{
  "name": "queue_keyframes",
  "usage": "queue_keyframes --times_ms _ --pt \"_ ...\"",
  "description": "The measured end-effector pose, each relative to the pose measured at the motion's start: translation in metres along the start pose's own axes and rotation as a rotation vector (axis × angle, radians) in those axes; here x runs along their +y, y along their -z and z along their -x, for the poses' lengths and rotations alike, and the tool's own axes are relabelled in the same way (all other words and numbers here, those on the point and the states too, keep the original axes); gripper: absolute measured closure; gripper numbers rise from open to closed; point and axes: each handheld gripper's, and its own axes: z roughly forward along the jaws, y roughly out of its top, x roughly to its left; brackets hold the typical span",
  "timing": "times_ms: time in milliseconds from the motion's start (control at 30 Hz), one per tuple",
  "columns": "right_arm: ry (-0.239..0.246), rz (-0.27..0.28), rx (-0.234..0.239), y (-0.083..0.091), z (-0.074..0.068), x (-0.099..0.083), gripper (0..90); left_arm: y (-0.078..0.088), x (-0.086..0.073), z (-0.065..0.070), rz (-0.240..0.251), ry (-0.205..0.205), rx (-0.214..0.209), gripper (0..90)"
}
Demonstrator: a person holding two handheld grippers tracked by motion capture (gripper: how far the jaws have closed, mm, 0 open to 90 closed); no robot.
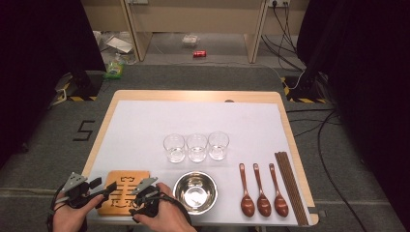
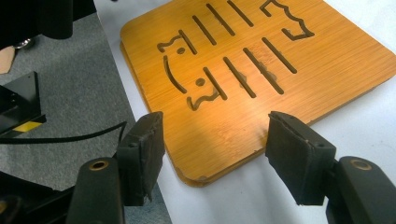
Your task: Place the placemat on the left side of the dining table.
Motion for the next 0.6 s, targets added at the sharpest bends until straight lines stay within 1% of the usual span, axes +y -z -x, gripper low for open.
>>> queue_keyframes --times_ms 100,133,167,300,400,433,533,600 --pt "-0.008 -0.004 -0.001 -0.0002 -0.0005 0.0004 37.1 -0.0003 -0.0013 -0.0011 -0.016 0.006 0.000 30.7" --pt "0.004 -0.004 0.000 -0.0009 -0.0001 0.0013 37.1 -0.0003 -0.0019 -0.0014 -0.024 0.009 -0.001 30.8" --pt "0.002 -0.007 0.000 -0.0012 -0.0001 0.0017 37.0 0.0000 -0.0028 -0.0015 -0.042 0.023 0.000 30.8" --pt "0.010 -0.010 -0.002 -0.0028 -0.0006 0.0039 36.8 -0.0003 -0.0036 -0.0024 -0.056 0.030 -0.001 30.9" --pt "0.021 -0.010 0.001 -0.0037 -0.0008 0.0048 36.7 0.0000 -0.0035 -0.0028 -0.057 0.033 0.001 30.9" --pt "0.014 -0.015 0.001 -0.0040 -0.0016 0.0055 36.6 0.0002 -0.0034 -0.0030 -0.057 0.034 0.000 31.0" --pt "0.026 -0.016 0.006 -0.0071 -0.0027 0.0081 36.1 0.0017 -0.0039 -0.0047 -0.065 0.043 0.004 31.0" --pt "0.023 -0.017 0.008 -0.0077 -0.0035 0.0088 36.0 0.0024 -0.0039 -0.0052 -0.069 0.050 0.006 31.0"
